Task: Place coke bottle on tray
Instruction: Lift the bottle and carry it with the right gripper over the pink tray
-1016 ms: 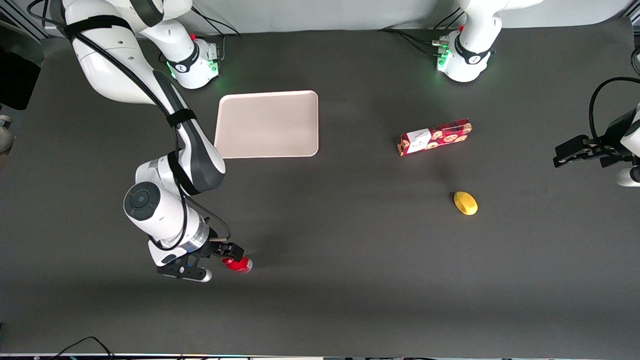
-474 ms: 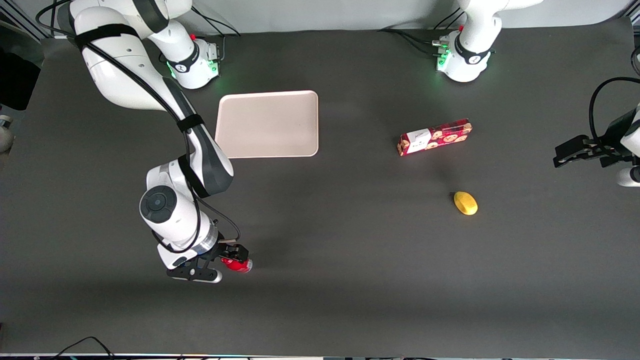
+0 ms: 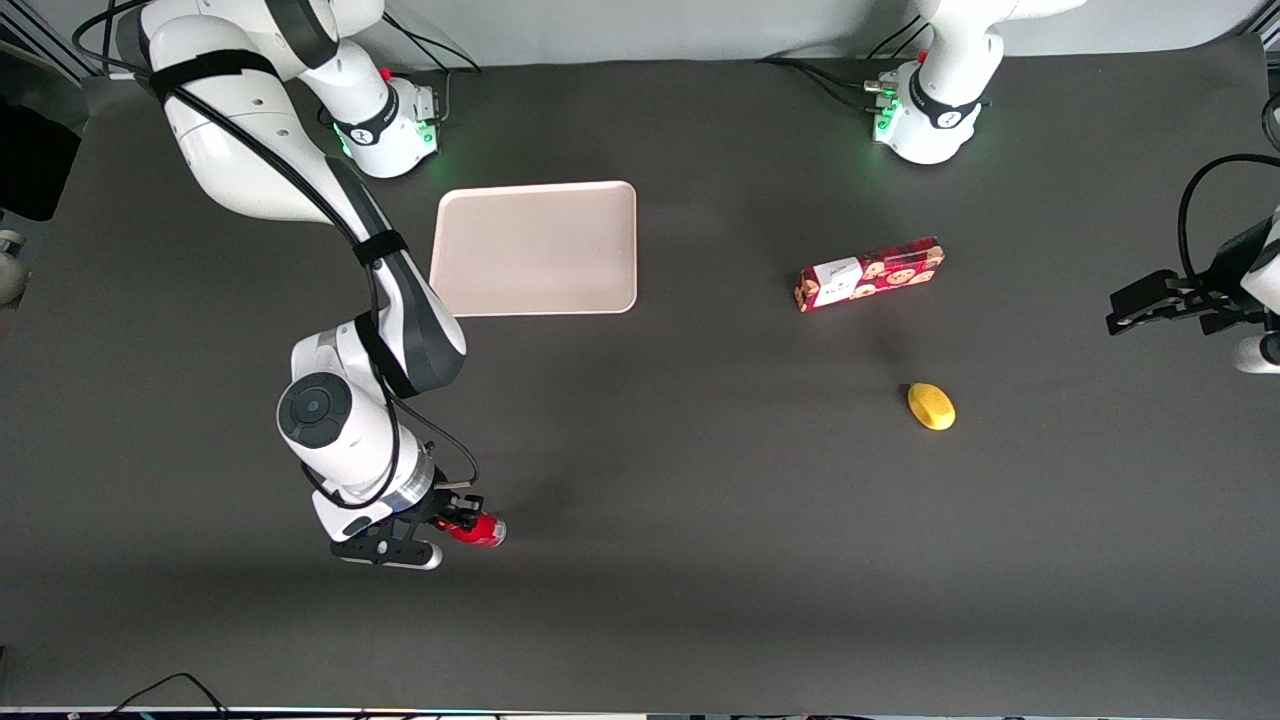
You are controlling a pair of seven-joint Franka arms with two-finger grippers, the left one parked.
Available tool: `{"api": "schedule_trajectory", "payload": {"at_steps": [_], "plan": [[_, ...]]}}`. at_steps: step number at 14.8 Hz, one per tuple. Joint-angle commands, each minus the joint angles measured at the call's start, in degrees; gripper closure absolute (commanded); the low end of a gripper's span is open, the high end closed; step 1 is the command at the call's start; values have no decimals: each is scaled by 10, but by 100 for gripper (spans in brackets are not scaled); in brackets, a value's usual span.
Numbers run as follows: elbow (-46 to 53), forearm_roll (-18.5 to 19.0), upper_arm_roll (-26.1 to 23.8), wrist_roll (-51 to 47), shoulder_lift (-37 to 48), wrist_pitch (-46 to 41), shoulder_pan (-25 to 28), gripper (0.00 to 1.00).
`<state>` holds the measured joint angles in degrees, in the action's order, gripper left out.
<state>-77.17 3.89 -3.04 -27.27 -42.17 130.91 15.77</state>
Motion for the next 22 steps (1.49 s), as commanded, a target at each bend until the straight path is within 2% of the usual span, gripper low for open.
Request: {"api": "schedule_trajectory", "payload": {"at_steps": [1, 3, 7, 15, 19, 22], "plan": [[13, 9, 2, -15, -7, 0, 4, 100], [14, 10, 3, -14, 1, -16, 4, 100], [71, 9, 2, -10, 28, -164, -2, 100], [76, -24, 3, -16, 170, -371, -7, 100], [65, -30, 3, -40, 194, -399, -10, 100], [-19, -50, 1, -45, 243, -390, -14, 100]]}}
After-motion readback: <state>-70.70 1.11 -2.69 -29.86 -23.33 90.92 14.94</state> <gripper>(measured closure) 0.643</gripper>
